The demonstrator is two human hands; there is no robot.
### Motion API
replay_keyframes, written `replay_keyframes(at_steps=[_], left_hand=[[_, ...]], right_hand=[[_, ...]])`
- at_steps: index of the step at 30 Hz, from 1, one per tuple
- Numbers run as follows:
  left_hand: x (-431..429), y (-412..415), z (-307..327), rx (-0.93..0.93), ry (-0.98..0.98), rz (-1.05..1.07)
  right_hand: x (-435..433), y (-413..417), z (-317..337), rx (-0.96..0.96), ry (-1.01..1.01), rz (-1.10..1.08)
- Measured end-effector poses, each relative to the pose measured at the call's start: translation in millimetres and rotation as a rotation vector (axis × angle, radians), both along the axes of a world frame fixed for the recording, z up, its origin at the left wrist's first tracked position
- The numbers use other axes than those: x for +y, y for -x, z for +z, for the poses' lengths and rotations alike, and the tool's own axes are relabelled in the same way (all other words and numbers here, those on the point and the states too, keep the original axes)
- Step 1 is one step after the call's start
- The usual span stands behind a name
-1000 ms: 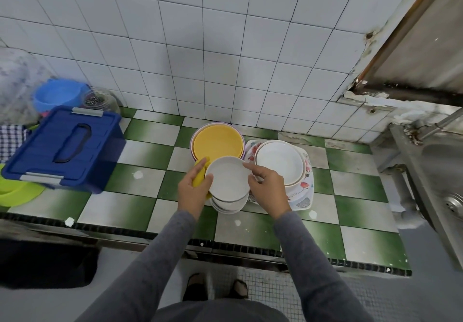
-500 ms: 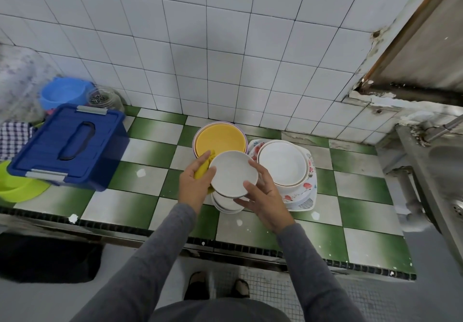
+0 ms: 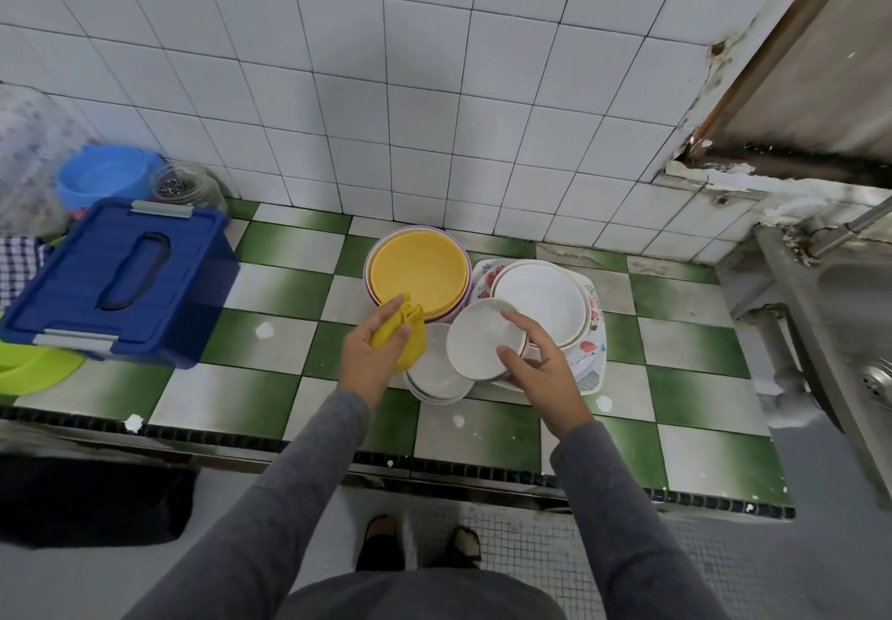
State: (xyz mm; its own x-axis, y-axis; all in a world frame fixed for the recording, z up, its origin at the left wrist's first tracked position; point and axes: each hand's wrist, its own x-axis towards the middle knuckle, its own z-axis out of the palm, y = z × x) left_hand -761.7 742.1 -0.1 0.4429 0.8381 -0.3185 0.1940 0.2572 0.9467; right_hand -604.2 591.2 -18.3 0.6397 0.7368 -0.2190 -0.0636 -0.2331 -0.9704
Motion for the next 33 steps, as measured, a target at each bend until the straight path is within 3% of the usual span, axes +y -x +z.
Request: replay_keyframes(at_steps=[21,33], left_hand=[[14,2,2,-0.002,-0.029,0.046],[18,5,6,-0.015,-0.043,0.042]], right_hand=[[20,-23,1,-0.447,0.208,0.172],[26,-13,22,-0.59,0.302,0.269]])
